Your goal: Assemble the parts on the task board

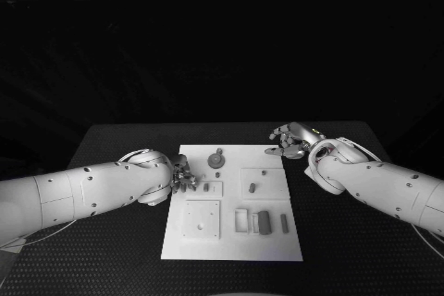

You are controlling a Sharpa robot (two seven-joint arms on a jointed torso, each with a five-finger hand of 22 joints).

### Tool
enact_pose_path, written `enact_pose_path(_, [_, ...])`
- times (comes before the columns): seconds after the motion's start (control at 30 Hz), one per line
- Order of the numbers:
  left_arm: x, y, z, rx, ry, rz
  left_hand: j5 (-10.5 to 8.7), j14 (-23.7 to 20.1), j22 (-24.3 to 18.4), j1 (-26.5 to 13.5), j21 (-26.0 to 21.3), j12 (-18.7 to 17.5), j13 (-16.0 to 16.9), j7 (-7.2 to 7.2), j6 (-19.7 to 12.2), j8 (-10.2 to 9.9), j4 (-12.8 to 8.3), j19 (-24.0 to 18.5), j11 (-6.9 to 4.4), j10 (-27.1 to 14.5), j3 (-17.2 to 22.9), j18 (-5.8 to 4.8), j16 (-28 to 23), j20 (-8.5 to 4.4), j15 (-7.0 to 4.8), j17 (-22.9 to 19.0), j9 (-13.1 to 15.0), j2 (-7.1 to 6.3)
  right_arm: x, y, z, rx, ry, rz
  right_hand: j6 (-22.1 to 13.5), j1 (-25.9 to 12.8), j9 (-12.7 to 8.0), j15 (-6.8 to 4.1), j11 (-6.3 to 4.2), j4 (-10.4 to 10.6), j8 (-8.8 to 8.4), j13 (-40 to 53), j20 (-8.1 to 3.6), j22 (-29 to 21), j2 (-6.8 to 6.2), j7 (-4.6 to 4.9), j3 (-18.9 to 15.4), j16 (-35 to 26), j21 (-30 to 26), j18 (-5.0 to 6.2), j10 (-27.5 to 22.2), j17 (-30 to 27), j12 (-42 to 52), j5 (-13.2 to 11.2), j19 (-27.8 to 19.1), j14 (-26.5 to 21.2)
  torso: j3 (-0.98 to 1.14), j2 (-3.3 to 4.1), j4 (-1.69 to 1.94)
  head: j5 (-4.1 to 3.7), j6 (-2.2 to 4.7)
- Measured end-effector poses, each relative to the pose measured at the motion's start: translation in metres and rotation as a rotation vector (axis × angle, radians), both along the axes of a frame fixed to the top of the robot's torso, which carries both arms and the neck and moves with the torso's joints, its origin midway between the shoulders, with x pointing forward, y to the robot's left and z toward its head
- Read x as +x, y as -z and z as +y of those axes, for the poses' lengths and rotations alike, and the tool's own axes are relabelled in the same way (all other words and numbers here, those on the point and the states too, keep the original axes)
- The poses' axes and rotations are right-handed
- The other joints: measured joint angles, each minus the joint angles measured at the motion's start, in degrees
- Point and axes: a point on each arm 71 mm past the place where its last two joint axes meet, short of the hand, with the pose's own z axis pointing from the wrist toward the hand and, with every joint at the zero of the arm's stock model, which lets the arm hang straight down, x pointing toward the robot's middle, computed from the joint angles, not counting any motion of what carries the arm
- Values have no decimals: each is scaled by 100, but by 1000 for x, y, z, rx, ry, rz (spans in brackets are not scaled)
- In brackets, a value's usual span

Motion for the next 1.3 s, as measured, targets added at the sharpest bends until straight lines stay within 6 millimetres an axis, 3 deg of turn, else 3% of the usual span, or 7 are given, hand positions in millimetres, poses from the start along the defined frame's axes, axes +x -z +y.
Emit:
enact_pose_path(1.03, [-1, 0, -1, 10, 18, -14, -36, 10, -2, -21, 0, 0, 0, -21, 19, -1, 1, 31, 3, 0, 31, 0, 0, -10, 10, -4, -8, -20, 0, 0, -1, 1, 1, 2, 10, 1, 3, 0, 21, 0, -21, -4, 10, 0, -1, 12, 0, 0, 0, 0, -21, -5, -1, 0, -10, 0, -1, -2, 4, -4, -19])
enact_pose_path(1.3, [-2, 3, 1, 14, 14, -8, -98, -33, -3, -303, -1, 0, 0, -21, 22, 9, 85, 39, 1, 2, -165, 0, 1, -3, -32, -22, -27, -303, 0, 0, -1, 1, 2, 3, 10, 1, 3, 0, 21, 0, -21, -4, 15, 0, -1, 11, 0, 0, 0, 0, -21, -4, -5, 0, -15, 0, 3, -2, 4, -2, -18])
